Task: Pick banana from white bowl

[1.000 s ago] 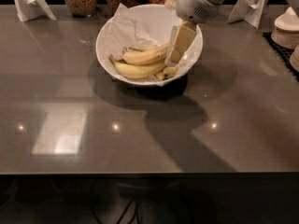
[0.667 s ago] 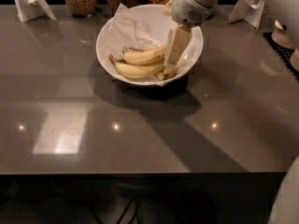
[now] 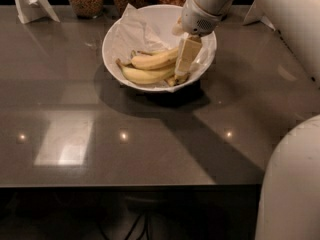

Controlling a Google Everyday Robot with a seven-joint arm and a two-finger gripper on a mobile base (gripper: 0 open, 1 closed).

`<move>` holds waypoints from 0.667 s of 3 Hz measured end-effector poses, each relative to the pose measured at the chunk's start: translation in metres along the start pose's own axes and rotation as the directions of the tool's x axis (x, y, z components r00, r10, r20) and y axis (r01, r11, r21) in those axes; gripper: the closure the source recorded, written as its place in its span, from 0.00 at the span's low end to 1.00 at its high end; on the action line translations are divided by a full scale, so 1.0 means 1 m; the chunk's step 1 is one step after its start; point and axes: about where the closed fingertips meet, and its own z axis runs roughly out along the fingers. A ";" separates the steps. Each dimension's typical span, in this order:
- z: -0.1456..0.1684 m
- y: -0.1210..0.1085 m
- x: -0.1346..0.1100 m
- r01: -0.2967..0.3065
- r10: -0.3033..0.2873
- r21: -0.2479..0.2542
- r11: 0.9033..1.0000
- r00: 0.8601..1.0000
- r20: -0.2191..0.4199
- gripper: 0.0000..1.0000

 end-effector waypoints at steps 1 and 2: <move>0.006 -0.002 0.005 -0.001 0.000 -0.016 1.000 1.000 -0.019 0.42; 0.000 0.002 0.009 0.014 -0.016 -0.040 0.999 0.999 -0.041 0.65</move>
Offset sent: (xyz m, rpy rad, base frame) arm -0.0090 -0.0200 0.0052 -0.0870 0.0590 0.0382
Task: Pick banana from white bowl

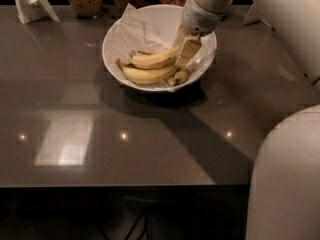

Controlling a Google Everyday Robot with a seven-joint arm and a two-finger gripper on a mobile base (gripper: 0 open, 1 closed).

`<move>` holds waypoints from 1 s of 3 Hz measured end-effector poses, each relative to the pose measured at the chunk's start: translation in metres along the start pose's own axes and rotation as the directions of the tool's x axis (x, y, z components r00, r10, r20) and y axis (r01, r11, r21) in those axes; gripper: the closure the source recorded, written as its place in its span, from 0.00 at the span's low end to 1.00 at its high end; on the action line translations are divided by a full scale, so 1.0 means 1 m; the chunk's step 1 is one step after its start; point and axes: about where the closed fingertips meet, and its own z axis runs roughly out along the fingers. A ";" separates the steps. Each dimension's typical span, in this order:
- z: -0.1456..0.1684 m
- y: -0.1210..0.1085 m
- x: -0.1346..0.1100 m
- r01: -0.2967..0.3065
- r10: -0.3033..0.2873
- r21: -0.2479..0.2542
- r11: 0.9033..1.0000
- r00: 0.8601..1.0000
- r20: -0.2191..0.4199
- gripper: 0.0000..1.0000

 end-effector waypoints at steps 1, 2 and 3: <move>-0.020 0.008 0.001 0.028 -0.028 -0.026 0.999 0.999 -0.017 0.88; -0.039 0.014 0.001 0.049 -0.050 -0.031 0.998 0.999 -0.017 1.00; -0.066 0.023 0.001 0.059 -0.059 -0.005 0.998 0.998 0.028 1.00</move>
Offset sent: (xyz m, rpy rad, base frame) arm -0.0434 -0.0318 0.0591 -0.0560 0.0439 0.0874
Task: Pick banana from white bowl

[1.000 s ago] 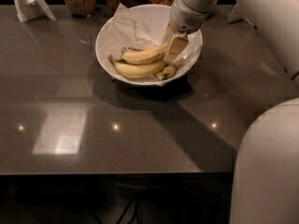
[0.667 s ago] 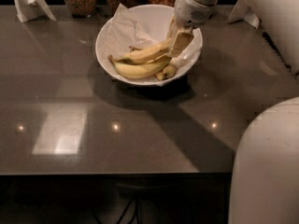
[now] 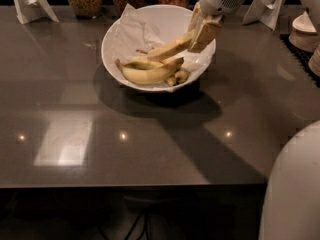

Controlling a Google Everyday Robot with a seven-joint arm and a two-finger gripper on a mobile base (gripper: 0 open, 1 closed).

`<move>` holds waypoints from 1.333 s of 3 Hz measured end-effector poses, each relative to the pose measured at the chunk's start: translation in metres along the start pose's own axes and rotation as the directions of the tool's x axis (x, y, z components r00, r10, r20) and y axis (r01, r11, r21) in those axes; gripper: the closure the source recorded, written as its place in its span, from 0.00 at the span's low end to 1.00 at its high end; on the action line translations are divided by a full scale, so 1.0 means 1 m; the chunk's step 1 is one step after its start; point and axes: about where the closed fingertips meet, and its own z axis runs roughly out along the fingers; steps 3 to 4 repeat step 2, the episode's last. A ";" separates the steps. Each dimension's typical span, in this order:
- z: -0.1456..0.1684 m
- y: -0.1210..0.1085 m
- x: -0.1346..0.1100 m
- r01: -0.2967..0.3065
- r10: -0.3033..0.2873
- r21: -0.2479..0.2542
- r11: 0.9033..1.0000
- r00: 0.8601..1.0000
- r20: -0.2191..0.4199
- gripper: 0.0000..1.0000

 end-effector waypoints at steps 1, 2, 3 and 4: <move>-0.022 0.013 0.007 -0.021 0.016 0.039 0.999 0.992 0.125 1.00; -0.043 0.032 0.021 -0.055 0.036 0.070 0.996 0.967 0.253 1.00; -0.043 0.032 0.021 -0.055 0.036 0.070 0.996 0.967 0.253 1.00; -0.043 0.032 0.021 -0.055 0.036 0.070 0.996 0.967 0.253 1.00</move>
Offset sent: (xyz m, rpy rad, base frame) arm -0.0721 -0.0813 0.0438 0.4456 -0.0291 -0.0300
